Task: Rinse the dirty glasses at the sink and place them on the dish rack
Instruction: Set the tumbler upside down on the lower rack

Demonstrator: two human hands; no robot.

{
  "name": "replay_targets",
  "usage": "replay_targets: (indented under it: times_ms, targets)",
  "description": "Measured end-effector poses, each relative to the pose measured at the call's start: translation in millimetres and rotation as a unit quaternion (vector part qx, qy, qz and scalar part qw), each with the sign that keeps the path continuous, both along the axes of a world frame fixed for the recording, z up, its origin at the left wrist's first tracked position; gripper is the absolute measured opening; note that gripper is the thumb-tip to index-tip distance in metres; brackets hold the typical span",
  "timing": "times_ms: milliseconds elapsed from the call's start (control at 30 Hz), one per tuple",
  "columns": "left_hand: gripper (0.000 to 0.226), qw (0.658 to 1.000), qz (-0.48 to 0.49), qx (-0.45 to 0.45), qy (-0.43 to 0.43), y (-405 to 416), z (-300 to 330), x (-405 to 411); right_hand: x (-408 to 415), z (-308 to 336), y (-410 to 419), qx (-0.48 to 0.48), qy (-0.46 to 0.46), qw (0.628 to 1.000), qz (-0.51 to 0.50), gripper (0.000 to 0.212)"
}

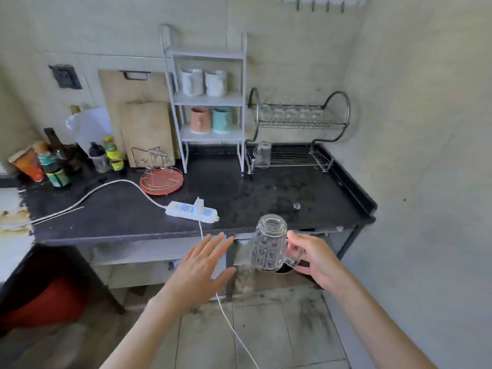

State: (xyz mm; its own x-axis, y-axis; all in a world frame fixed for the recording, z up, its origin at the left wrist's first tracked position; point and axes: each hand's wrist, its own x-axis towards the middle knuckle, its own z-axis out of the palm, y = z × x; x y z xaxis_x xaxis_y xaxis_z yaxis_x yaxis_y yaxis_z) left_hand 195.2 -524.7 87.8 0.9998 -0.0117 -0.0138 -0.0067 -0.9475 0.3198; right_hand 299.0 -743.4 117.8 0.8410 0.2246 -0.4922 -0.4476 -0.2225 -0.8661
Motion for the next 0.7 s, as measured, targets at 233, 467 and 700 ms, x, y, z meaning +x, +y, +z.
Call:
replay_targets:
  times_ms: [233,467,700]
  targets:
    - [0.092,0.999,-0.04,-0.019,0.023,-23,-22,118,98,-5,-24,-0.004,0.018,0.998,-0.055,0.034]
    - [0.119,0.999,-0.038,-0.01,0.026,0,-35,255,225,-20,-7,0.008,0.056,0.992,-0.114,0.031]
    - [0.093,0.996,-0.039,0.015,0.084,8,-39,376,344,-27,7,0.028,0.088,0.984,-0.154,0.023]
